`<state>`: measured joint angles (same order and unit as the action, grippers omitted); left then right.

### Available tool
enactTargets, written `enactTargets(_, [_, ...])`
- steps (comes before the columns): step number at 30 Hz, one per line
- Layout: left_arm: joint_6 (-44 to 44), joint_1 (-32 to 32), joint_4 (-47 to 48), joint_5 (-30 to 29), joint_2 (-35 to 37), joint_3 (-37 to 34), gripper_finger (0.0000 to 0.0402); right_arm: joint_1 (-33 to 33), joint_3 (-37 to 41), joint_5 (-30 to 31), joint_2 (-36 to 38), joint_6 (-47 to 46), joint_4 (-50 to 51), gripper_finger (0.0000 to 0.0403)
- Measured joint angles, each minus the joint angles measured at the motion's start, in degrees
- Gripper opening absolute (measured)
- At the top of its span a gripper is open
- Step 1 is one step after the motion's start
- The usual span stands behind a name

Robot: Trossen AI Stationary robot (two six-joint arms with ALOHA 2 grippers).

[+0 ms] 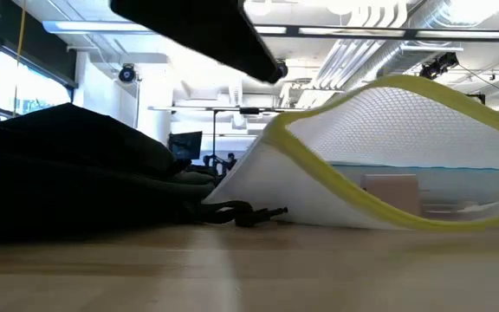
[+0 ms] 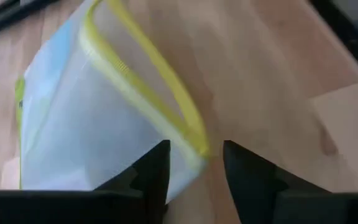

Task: Unpack backpack
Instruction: Open the green zip bag, then remove the pink charger adapter from the green zip bag

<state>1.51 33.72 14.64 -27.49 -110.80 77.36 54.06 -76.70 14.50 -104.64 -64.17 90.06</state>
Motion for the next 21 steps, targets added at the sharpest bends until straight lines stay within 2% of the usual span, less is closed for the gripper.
enactTargets(4, [-3.4,1.3,-1.5,-3.8,0.1,0.8,0.0143,0.0,-5.8,2.3,0.0,0.9,-2.0,0.0000])
enactTargets(8, [-3.2,1.7,-1.9,-8.4,0.3,1.6,0.0144,0.5,-8.9,12.4,0.1,5.7,-14.1,0.0014])
enactTargets(12, [-1.1,1.4,-1.3,-9.9,0.3,1.6,0.0145,0.7,-7.5,21.3,0.0,15.5,-29.8,0.0068])
enactTargets(15, [0.6,1.1,-0.6,-10.0,0.3,1.6,0.0145,-0.6,-5.5,26.4,0.1,18.3,-38.9,0.0123])
enactTargets(18, [1.8,1.1,-0.9,-10.3,0.3,1.6,0.0145,-2.5,-2.7,25.4,0.0,22.6,-49.1,0.0171])
enactTargets(21, [2.2,1.0,-0.9,-10.4,0.0,1.6,0.0145,-4.1,1.4,18.2,-0.6,28.8,-61.1,0.0200])
